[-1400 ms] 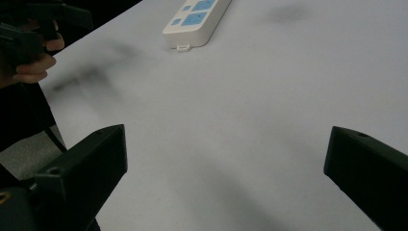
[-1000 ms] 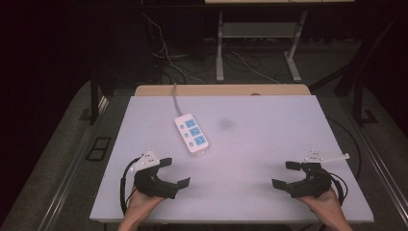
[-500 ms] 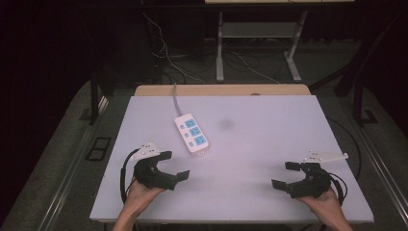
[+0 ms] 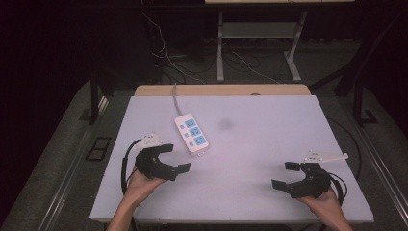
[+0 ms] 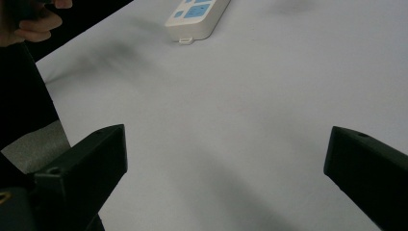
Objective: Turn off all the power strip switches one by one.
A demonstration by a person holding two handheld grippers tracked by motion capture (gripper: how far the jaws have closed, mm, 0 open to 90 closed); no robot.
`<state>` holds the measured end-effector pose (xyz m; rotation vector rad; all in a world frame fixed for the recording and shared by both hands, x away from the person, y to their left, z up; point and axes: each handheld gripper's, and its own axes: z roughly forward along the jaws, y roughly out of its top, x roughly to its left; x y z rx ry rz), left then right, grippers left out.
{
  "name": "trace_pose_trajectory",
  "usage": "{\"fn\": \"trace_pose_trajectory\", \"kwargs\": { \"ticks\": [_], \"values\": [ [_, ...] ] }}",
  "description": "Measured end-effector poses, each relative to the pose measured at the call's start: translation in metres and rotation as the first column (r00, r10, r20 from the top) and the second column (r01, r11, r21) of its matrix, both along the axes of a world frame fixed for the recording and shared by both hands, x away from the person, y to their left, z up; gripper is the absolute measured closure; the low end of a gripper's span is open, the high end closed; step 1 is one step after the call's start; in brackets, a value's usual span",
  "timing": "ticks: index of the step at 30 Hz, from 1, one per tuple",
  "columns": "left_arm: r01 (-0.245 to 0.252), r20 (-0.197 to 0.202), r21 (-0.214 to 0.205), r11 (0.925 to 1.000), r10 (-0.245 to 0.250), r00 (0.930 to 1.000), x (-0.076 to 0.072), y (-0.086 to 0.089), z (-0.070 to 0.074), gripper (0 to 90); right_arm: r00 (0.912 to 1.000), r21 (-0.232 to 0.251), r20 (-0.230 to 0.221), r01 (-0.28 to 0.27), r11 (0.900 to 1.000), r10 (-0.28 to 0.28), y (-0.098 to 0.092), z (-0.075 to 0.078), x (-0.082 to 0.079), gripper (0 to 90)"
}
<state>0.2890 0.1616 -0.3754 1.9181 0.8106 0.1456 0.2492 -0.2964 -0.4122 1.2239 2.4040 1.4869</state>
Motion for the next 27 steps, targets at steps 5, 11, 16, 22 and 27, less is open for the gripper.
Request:
{"fn": "trace_pose_trajectory", "kwargs": {
  "ticks": [5, 11, 16, 22, 27],
  "values": [
    [0.009, 0.002, 0.007, 0.9999, -0.009, 1.0000, 0.008, 0.000, 0.005, 0.0, 1.0000, 0.002, 0.004, 0.008, 1.0000, -0.008, -0.002, 0.000, 0.000, 1.1],
    [0.019, -0.007, 0.033, 0.9993, -0.019, 0.9998, 0.019, -0.001, 0.010, 0.0, 1.0000, -0.002, 0.000, 0.005, 1.0000, -0.005, -0.001, 0.000, 0.000, 1.1],
    [0.030, -0.013, 0.047, 0.9984, -0.030, 0.9995, 0.026, -0.003, 0.012, 0.0, 1.0000, 0.000, -0.002, 0.005, 1.0000, -0.005, -0.001, -0.001, 0.000, 1.1],
    [0.042, -0.026, 0.068, 0.9969, -0.040, 0.9989, 0.033, -0.005, 0.015, 0.0, 1.0000, -0.003, -0.003, 0.006, 1.0000, -0.006, -0.002, -0.001, 0.001, 1.1],
    [0.046, -0.035, 0.080, 0.9957, -0.044, 0.9984, 0.039, -0.006, 0.017, 0.0, 1.0000, -0.005, -0.005, 0.007, 1.0000, -0.007, -0.002, -0.001, 0.001, 1.1]
  ]
}}
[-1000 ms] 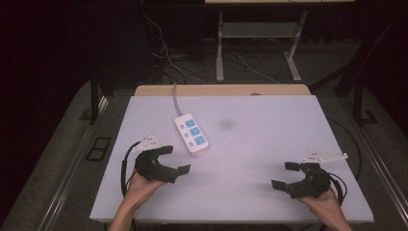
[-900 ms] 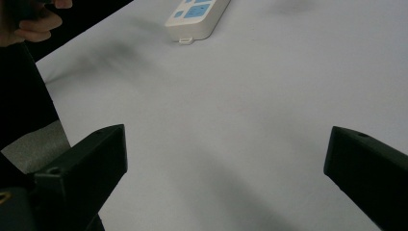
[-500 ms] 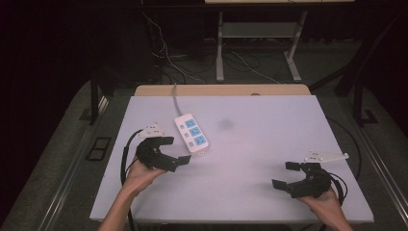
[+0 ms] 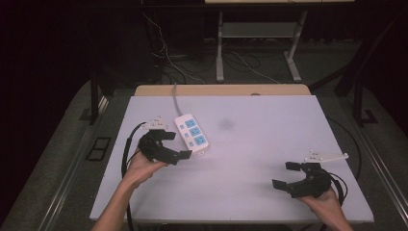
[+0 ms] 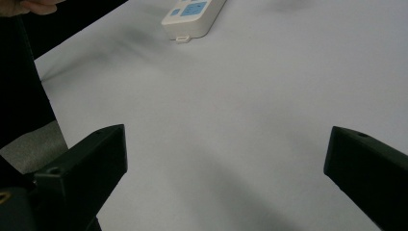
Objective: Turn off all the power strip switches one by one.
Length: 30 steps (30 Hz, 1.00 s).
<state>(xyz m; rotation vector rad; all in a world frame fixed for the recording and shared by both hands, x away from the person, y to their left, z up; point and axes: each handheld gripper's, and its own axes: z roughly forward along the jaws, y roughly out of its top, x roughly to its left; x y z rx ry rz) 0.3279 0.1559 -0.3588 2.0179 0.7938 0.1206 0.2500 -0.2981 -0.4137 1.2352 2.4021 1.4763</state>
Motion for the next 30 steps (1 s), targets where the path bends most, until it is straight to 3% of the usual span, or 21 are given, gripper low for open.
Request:
{"fn": "trace_pose_trajectory", "kwargs": {
  "ticks": [30],
  "values": [
    [0.031, -0.053, 0.094, 0.9951, -0.026, 0.9983, 0.036, -0.015, -0.004, 3.0, 1.0000, -0.001, -0.003, 0.004, 1.0000, -0.004, -0.002, -0.002, 0.001, 1.0]
  ]
}}
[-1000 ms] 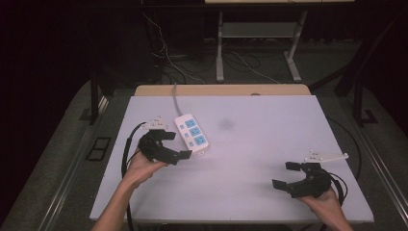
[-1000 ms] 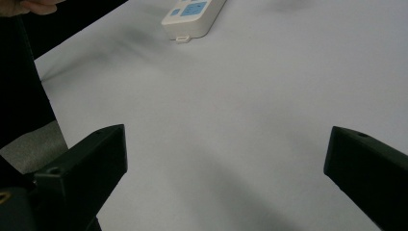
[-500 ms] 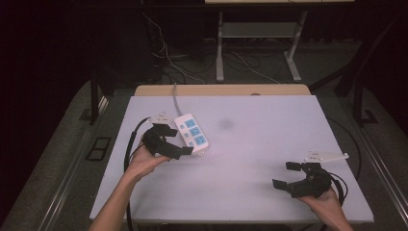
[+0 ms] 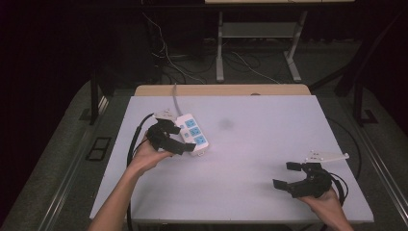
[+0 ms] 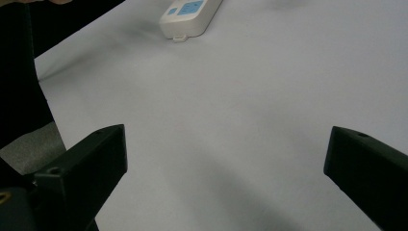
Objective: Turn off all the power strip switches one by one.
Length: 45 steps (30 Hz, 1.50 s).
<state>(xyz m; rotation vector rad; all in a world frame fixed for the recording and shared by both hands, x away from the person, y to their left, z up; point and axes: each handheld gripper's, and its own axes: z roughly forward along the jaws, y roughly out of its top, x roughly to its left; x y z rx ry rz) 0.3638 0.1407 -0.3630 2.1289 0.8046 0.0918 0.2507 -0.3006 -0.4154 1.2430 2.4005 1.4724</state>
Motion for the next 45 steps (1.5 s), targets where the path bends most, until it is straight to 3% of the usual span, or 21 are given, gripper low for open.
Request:
{"fn": "trace_pose_trajectory", "kwargs": {
  "ticks": [9, 30, 45],
  "values": [
    [0.013, -0.009, 0.042, 0.9991, -0.012, 0.9999, 0.008, -0.005, -0.005, 10.3, 1.0000, 0.004, -0.002, 0.001, 1.0000, -0.001, 0.000, -0.001, 0.000, 1.1],
    [0.044, -0.013, 0.121, 0.9917, -0.042, 0.9990, 0.022, -0.014, -0.013, 55.9, 0.9999, 0.010, -0.016, -0.004, 0.9999, 0.005, 0.000, -0.003, 0.001, 1.1],
    [0.040, -0.019, 0.167, 0.9852, -0.037, 0.9991, 0.029, -0.018, -0.023, 73.4, 0.9997, 0.006, -0.019, -0.013, 0.9999, 0.013, 0.000, -0.004, 0.002, 1.1]
  ]
}}
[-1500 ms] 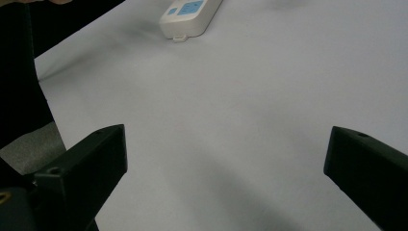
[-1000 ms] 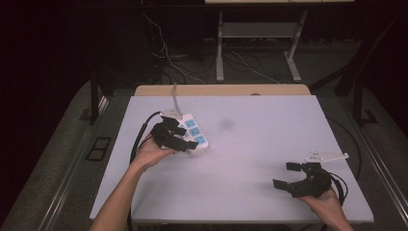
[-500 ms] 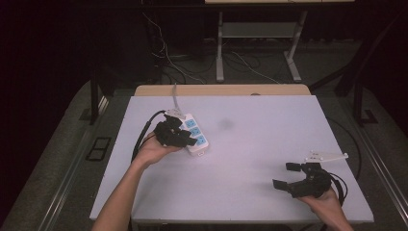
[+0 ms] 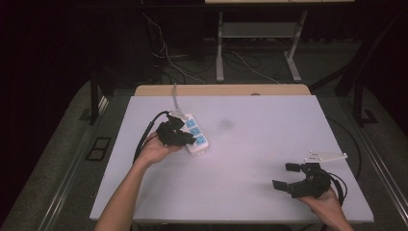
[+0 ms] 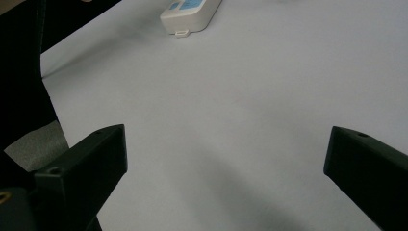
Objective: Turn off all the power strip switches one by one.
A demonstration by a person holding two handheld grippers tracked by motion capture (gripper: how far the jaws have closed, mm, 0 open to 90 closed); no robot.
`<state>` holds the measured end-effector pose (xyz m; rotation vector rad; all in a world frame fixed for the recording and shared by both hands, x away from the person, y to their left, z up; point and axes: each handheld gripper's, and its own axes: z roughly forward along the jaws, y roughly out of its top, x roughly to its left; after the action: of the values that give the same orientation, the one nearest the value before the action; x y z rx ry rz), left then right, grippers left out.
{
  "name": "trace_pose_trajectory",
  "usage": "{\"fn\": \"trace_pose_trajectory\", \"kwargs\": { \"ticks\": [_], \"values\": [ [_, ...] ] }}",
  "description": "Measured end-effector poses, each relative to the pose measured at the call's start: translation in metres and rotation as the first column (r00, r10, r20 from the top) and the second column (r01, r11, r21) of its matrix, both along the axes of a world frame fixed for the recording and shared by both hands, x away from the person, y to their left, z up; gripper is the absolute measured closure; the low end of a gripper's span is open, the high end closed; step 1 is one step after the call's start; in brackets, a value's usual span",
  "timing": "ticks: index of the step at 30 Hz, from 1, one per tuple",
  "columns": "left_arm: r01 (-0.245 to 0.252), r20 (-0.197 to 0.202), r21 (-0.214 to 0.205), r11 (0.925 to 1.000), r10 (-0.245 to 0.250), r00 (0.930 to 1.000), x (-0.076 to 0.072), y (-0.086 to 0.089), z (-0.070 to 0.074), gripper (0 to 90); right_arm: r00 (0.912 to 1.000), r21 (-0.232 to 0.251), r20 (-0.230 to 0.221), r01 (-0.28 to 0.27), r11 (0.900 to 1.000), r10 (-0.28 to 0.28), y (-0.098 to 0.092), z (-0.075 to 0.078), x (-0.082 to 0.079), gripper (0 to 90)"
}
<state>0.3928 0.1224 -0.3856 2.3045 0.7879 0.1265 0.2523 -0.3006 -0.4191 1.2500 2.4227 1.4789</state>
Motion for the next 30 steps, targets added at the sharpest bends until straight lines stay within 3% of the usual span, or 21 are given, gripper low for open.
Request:
{"fn": "trace_pose_trajectory", "kwargs": {
  "ticks": [13, 21, 30],
  "values": [
    [0.001, -0.038, 0.023, 0.9997, 0.000, 0.9993, 0.008, 0.001, -0.010, 83.2, 1.0000, 0.001, 0.001, -0.001, 1.0000, 0.001, 0.000, 0.000, 0.000, 1.1],
    [-0.003, -0.021, 0.039, 0.9992, 0.004, 0.9998, 0.010, 0.000, -0.014, 89.0, 1.0000, 0.004, 0.002, 0.005, 1.0000, -0.005, -0.001, 0.000, 0.000, 1.0],
    [-0.002, -0.026, 0.046, 0.9989, 0.003, 0.9996, 0.013, -0.002, -0.020, 89.2, 1.0000, 0.003, 0.007, 0.005, 1.0000, -0.005, -0.002, 0.000, 0.000, 1.1]
  ]
}}
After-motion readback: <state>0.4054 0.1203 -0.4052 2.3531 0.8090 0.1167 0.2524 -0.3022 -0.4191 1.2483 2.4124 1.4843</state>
